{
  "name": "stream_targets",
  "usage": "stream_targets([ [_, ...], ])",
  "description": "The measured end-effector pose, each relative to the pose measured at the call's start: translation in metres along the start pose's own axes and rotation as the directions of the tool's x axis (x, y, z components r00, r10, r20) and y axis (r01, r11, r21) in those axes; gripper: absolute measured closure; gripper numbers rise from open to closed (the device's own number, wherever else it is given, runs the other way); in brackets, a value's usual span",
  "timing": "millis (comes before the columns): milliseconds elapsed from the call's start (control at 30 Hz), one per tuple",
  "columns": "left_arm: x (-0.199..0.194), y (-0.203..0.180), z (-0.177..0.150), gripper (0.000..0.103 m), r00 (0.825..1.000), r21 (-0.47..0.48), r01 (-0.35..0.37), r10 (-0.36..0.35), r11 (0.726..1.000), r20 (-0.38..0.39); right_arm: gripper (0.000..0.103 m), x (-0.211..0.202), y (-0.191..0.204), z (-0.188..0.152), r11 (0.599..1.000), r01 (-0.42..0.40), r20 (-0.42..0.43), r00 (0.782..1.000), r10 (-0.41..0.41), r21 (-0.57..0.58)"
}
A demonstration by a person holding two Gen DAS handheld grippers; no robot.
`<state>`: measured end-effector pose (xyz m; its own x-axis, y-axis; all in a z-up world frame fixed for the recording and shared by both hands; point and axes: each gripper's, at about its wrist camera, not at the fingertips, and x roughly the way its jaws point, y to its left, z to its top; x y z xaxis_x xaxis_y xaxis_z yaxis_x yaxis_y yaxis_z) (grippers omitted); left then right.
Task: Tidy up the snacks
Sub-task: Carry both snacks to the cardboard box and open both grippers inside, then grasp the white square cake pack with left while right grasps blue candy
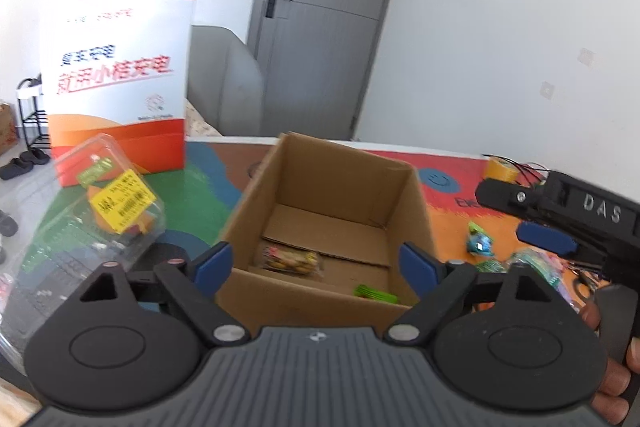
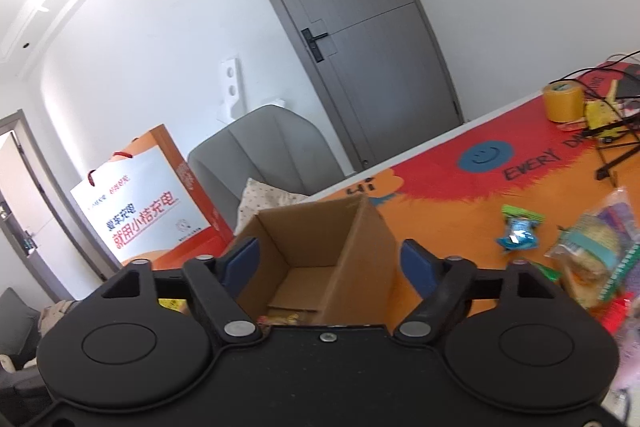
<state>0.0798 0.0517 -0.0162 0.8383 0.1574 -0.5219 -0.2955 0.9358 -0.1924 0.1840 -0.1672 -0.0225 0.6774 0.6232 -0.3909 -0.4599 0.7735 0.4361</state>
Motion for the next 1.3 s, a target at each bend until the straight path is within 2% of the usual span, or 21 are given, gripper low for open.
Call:
stream_targets([
  [200, -0.001, -0.018, -0.004, 0.005, 1.000, 0.010, 0.018, -0.017, 1.000, -0.012, 0.013, -0.019, -0.022, -0.004, 0.998, 0.063, -0.004, 0.998, -0.063, 0.011],
  [333, -0.002, -0.029, -0.006, 0.003, 1.000, 0.016, -0.003, 0.004, 1.000, -0.016, 0.009, -0.032, -0.034, -0.005, 0.995, 0.094, 0.006, 0.996, -0.095, 0.016],
  [633, -0.010, -0.053, -0.011, 0.000, 0.998, 0.042, 0.059, -0.059, 0.997, 0.004, 0.000, -0.063, -0.057, -0.005, 0.989, 0.139, 0.048, 0.989, -0.141, 0.041],
  [1000, -0.012, -0.083, -0.019, 0.000, 0.992, 0.068, 0.123, -0.123, 0.990, 0.006, 0.000, -0.095, -0.086, -0.003, 0.980, 0.194, 0.106, 0.974, -0.199, 0.052],
  [1100, -0.011, -0.091, -0.022, 0.000, 0.990, 0.077, 0.143, -0.144, 0.987, 0.003, 0.000, -0.100, -0.095, -0.004, 0.971, 0.234, 0.108, 0.965, -0.238, 0.043],
  [1300, -0.005, -0.107, -0.030, 0.000, 0.978, 0.082, 0.209, -0.208, 0.974, -0.025, 0.000, -0.111, -0.114, -0.007, 0.959, 0.281, 0.105, 0.954, -0.282, 0.032],
])
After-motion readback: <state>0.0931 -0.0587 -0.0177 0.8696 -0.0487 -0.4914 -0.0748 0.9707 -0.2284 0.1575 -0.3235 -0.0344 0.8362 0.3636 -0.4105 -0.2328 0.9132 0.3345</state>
